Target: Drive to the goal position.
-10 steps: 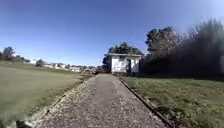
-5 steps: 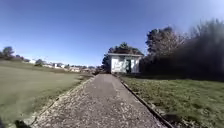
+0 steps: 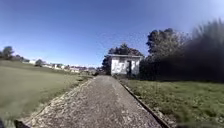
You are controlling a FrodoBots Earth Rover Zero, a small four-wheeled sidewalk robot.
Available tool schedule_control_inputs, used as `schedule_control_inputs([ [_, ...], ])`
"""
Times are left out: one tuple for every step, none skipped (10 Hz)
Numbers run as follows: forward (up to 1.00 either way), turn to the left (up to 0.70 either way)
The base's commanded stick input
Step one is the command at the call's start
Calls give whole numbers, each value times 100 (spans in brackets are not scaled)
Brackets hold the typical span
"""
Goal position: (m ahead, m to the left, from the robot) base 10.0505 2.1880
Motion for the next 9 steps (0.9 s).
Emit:
schedule_control_inputs([
  [50, 0],
  [50, 0],
  [50, 0],
  [50, 0],
  [50, 0],
  [50, 0],
  [50, 0],
  [50, 0],
  [50, 0],
])
